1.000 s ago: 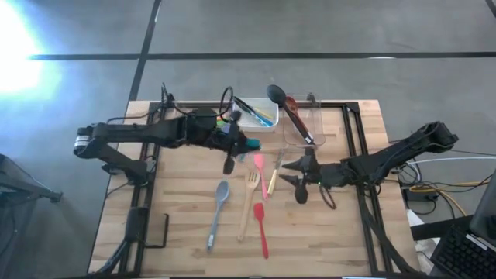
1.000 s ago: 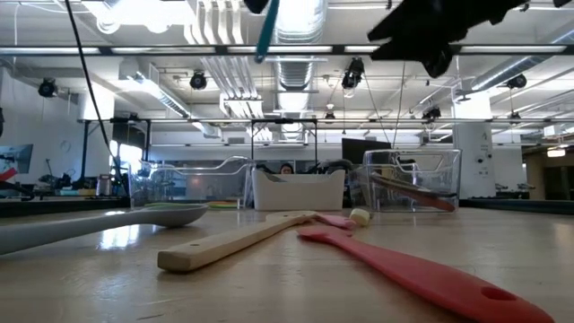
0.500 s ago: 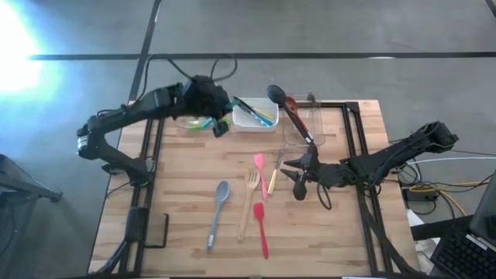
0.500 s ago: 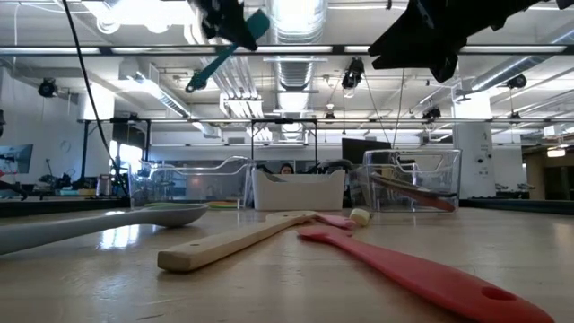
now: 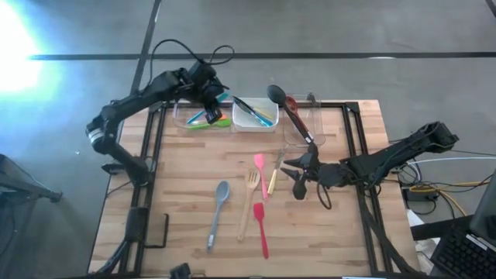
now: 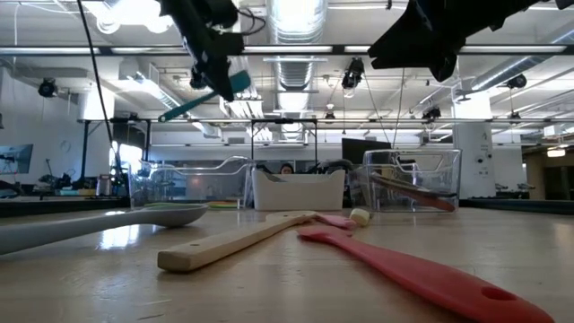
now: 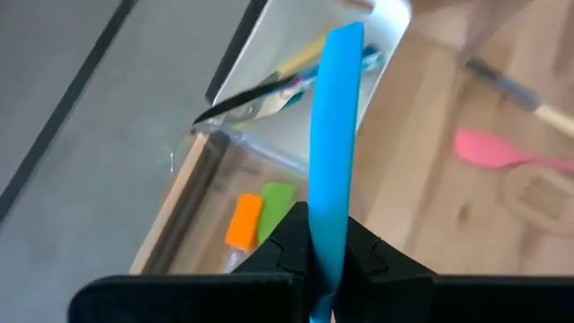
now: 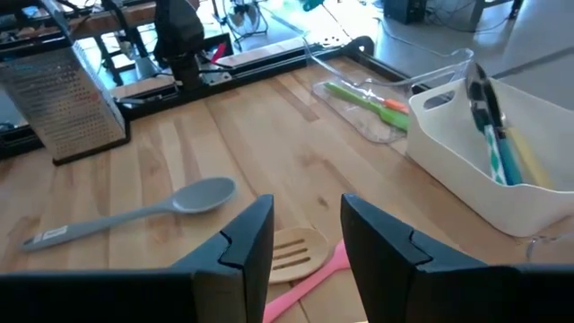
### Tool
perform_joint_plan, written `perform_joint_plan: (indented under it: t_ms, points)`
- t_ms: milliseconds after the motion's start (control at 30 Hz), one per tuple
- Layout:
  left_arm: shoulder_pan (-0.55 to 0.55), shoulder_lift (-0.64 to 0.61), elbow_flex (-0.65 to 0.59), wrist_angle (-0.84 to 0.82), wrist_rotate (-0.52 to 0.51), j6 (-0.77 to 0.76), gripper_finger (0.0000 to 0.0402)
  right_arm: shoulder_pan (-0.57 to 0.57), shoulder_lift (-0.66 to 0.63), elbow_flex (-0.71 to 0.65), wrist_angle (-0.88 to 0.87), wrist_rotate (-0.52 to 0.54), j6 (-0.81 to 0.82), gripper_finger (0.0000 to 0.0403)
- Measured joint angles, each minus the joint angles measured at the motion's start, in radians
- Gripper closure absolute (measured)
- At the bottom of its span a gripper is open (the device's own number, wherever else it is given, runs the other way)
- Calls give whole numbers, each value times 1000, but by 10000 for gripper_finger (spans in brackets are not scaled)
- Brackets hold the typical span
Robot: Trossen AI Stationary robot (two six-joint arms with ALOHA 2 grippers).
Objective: Pick & Place Kitchen Items
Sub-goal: Put the blue spatula into the left transparent bin
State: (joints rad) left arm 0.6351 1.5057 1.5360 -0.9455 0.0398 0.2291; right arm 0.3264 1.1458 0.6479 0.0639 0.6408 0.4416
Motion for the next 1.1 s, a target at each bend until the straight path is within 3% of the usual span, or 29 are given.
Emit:
perform_joint_plan:
  t_ms: [233, 667, 1100]
  points:
    - [60, 115, 0, 11, -84, 102, 383, 0, 1, 0, -5, 16, 0, 270]
    - [178, 305, 0, 61, -100, 181, 383, 0, 1, -14, -8, 17, -8, 289]
    - [191, 418, -2, 45, -99, 185, 383, 0, 1, -16, -12, 17, -4, 284]
